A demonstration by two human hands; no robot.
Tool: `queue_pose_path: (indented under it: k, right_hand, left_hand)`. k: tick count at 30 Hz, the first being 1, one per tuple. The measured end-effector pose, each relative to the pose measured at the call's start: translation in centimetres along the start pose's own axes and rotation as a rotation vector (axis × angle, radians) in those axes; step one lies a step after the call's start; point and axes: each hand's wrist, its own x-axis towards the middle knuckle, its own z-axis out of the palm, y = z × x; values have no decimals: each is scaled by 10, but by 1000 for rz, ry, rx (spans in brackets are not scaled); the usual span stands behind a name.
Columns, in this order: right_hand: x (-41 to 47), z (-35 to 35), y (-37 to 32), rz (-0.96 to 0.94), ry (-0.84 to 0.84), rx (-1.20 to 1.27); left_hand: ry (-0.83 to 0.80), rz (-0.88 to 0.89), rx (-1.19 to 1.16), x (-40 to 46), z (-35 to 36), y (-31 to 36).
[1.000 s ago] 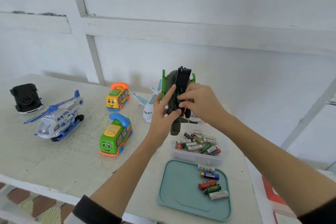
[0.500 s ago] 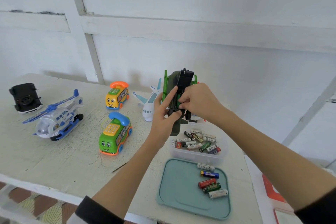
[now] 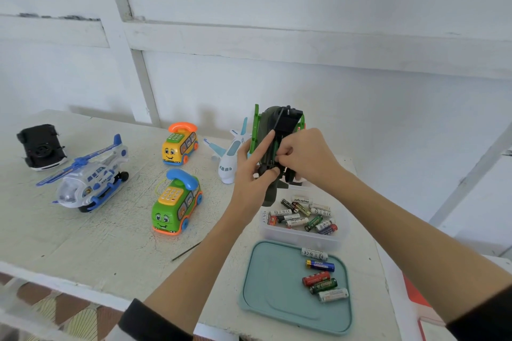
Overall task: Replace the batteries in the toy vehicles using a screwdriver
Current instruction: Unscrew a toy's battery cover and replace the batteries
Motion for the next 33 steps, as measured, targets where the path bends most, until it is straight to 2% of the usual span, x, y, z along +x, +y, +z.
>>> queue_pose_path:
  k: [3, 7, 11, 12, 14, 17, 19, 22, 28, 33]
  right_hand:
    - [-3, 1, 1, 3, 8, 30]
    - [-19, -1, 10, -12, 34, 294]
    - [-54, 0, 23, -95, 115, 333]
    - [-65, 1, 27, -108, 83, 352]
    - [-84, 7, 37, -110, -99, 375]
    - [-105, 27, 54, -113, -443, 225]
    - [-116, 39, 61, -99, -536, 111]
    - [-124, 47, 62, -60, -541, -27]
    - [-130, 56, 58, 47, -537, -134]
    - [-131, 63, 54, 6, -526, -207]
  left_hand:
    - [-7, -8, 22, 0, 1, -1]
    - [-34, -19, 26, -3, -2, -2]
    - [5, -30, 29, -6, -4, -4]
    - [10, -35, 34, -6, -4, -4]
    - [12, -42, 43, -5, -4, -4]
    - [1, -58, 22, -3, -6, -4]
    - [-2, -65, 7, -3, -7, -5]
    - [-10, -64, 0, -4, -8, -7]
    - [-19, -83, 16, -9, -9, -8]
    - [-9, -86, 17, -12, -10, -3]
